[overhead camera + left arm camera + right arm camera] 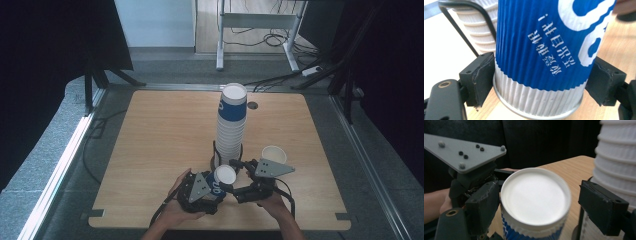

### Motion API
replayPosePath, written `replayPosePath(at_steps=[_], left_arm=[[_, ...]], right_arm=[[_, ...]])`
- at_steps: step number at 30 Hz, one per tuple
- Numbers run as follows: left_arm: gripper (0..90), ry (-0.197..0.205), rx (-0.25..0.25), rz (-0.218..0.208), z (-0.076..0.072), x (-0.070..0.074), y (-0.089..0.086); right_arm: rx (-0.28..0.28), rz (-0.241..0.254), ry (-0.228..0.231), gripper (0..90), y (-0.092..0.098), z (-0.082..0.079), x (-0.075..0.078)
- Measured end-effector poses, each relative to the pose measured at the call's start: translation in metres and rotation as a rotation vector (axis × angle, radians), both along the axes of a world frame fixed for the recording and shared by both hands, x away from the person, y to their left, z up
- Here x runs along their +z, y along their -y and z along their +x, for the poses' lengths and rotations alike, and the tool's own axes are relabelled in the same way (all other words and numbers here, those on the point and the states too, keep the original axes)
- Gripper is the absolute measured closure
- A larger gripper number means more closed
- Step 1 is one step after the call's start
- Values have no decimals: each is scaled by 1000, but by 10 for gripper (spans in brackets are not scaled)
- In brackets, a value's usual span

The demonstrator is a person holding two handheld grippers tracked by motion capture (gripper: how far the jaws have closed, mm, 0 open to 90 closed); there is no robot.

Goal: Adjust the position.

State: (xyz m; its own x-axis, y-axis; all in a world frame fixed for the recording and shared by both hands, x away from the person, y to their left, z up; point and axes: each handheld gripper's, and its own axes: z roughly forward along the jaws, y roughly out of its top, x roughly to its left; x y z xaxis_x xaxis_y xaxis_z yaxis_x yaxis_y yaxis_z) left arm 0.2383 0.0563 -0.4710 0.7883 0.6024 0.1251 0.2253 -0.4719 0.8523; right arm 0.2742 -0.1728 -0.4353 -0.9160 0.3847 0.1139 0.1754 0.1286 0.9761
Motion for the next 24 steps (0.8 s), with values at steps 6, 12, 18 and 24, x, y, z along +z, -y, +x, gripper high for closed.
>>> replayPosePath(at_steps=[6,12,18,24], left_arm=[[167,34,27,97,1,-3,0],[167,76,43,205,0,-8,5],[167,122,55,302,-2,-13,10],[167,185,73,386,-7,-13,15]], right_arm=[[-7,-31,3,180,13,1,5],[25,-113,-7,180,17,1,5],[38,-174,-32,177,14,4,-4],[49,-200,-70,171,9,7,-13]])
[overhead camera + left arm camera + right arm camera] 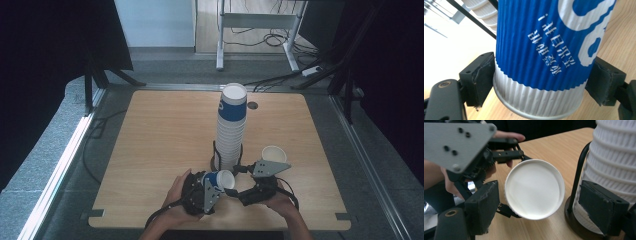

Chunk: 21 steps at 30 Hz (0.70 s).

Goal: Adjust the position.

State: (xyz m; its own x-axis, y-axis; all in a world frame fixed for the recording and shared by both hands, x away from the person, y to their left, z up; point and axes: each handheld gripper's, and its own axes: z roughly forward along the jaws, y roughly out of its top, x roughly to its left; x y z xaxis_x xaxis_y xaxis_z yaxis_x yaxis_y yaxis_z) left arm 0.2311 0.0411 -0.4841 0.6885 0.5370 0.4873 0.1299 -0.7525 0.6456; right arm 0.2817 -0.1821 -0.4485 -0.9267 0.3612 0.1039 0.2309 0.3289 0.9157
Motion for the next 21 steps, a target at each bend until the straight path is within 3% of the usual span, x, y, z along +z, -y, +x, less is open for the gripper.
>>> replayPosePath(at_steps=[2,6,12,14,19,21], left_arm=[[166,36,1,45,-3,0,3],[166,70,-7,91,-7,0,7],[165,84,-18,113,-9,-2,11],[164,87,-17,106,-10,-2,11],[137,60,-13,69,-7,0,9],[84,53,-14,44,-6,0,8]], right_arm=[[1,-6,-10,168,-1,1,-3],[16,-9,-39,164,-3,3,-8],[53,-39,-67,192,-10,3,-16],[70,-50,-71,260,-12,2,-18],[73,-35,-71,273,-12,4,-18],[81,-17,-82,275,-10,5,-18]])
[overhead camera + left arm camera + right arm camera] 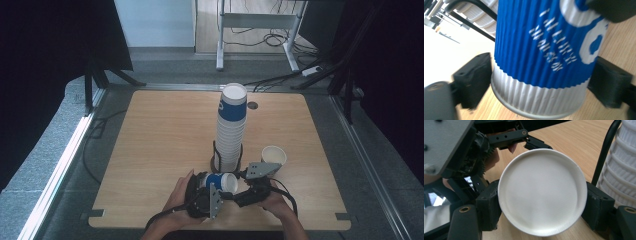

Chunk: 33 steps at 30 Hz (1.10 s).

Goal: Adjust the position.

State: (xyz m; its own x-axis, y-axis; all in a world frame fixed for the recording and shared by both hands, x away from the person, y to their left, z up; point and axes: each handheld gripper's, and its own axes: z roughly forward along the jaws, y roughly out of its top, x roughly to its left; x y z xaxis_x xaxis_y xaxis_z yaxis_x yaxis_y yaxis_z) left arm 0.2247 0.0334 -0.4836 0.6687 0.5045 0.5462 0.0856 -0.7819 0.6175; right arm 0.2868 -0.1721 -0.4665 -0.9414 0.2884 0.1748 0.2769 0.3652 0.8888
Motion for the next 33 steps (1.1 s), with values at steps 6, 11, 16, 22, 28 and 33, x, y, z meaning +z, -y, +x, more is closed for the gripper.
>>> replayPosePath(at_steps=[6,11,16,22,28,33], left_arm=[[51,-35,-7,-65,3,2,-4],[108,-33,-35,-89,1,4,-5],[142,-38,-44,-64,1,1,-5],[153,-38,-58,-41,1,0,-6],[157,-38,-81,-25,1,1,-7],[159,-19,-90,14,2,0,-5]], right_arm=[[41,117,-58,276,7,1,2],[48,91,-51,275,4,0,0],[50,75,-52,272,3,1,-2],[47,56,-55,265,2,1,-3],[14,30,3,195,10,-3,10],[26,-32,35,175,18,-6,22]])
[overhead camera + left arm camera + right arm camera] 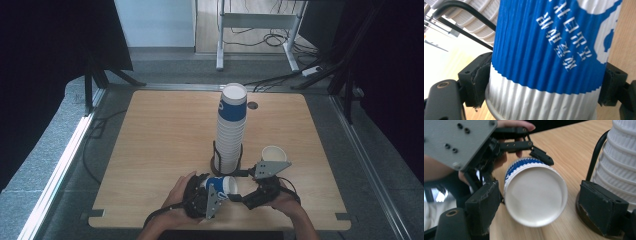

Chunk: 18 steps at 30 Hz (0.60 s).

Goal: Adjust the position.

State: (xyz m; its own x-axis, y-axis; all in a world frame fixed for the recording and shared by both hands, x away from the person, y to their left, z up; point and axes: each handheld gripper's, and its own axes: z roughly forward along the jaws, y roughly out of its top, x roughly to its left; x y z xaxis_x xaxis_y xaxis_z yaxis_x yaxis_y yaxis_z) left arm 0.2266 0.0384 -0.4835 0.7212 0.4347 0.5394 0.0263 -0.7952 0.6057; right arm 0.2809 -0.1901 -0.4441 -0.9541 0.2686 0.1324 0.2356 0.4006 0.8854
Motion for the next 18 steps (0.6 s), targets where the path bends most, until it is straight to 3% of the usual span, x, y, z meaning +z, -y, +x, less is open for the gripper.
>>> replayPosePath(at_steps=[2,8,18], left_arm=[[159,4,2,16,2,1,0],[159,12,0,2,7,6,1],[159,19,5,12,9,8,2]], right_arm=[[11,-53,19,174,1,-1,6],[30,-258,47,169,-4,4,24],[94,-446,27,158,-29,14,40]])
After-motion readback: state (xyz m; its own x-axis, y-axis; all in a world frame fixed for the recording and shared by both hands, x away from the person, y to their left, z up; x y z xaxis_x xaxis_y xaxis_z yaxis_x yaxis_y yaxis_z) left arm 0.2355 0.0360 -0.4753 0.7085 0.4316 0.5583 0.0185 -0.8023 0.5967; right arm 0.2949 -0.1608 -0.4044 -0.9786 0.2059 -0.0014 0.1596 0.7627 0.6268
